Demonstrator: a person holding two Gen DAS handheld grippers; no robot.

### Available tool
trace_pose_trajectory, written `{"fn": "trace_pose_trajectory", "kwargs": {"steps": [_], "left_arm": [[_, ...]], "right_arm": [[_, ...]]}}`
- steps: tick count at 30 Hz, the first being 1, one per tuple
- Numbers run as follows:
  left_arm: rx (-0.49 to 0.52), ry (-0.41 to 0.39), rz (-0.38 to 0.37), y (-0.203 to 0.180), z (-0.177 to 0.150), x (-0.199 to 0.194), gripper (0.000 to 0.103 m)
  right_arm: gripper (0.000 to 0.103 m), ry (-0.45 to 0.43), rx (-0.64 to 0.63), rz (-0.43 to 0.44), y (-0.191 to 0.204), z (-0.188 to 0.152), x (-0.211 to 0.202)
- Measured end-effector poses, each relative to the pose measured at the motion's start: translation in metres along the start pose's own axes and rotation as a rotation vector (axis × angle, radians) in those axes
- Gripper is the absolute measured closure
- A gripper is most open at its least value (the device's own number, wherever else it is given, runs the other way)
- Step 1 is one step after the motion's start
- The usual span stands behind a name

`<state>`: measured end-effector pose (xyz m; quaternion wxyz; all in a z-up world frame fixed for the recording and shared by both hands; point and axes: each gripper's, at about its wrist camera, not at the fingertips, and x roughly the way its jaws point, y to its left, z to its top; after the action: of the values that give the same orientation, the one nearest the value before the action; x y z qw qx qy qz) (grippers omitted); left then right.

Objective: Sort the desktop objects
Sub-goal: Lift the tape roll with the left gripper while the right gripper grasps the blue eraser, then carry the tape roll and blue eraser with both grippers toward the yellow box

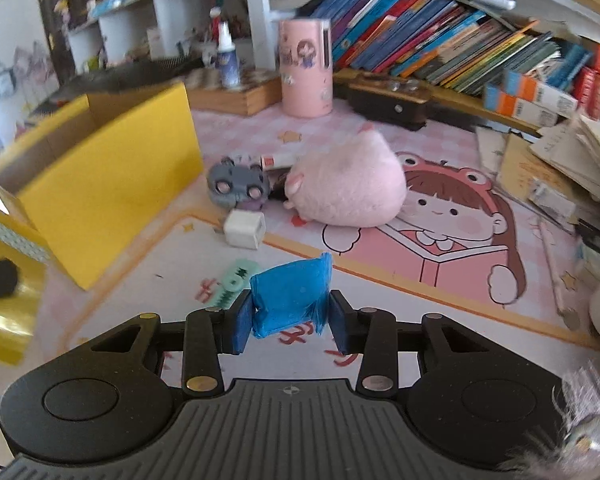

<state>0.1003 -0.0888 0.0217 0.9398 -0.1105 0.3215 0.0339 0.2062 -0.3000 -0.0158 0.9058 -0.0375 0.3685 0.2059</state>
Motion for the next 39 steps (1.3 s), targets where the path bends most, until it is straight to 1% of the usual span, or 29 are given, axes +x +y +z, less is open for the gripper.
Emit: {"fn": "trace_pose_trajectory", "kwargs": {"steps": [5, 12, 19, 27, 35, 39], "left_arm": [[0.008, -0.004, -0.041, 0.012, -0.004, -0.011, 0.02], [0.035, 0.008, -0.066, 0.041, -0.013, -0.029, 0.02], [0.053, 0.04, -0.069, 0.084, -0.027, -0.055, 0.02], [0.062, 0.072, -0.07, 0.132, -0.043, -0.081, 0.02], [0.087, 0.09, -0.066, 0.168, -0.057, -0.101, 0.02], [0.095, 0.089, -0.066, 0.182, -0.061, -0.11, 0.02]], "right_arm": [[0.067, -0.002, 0.053, 0.019, 0.021, -0.003, -0.03], [0.067, 0.001, 0.056, 0.017, 0.077, -0.027, -0.059], [0.067, 0.032, 0.06, -0.008, 0.133, -0.049, -0.068], [0.068, 0.054, 0.052, -0.003, 0.199, -0.069, -0.077], [0.068, 0.072, 0.07, 0.01, 0.248, -0.089, -0.077], [0.068, 0.078, 0.077, 0.018, 0.266, -0.096, -0.078]]}}
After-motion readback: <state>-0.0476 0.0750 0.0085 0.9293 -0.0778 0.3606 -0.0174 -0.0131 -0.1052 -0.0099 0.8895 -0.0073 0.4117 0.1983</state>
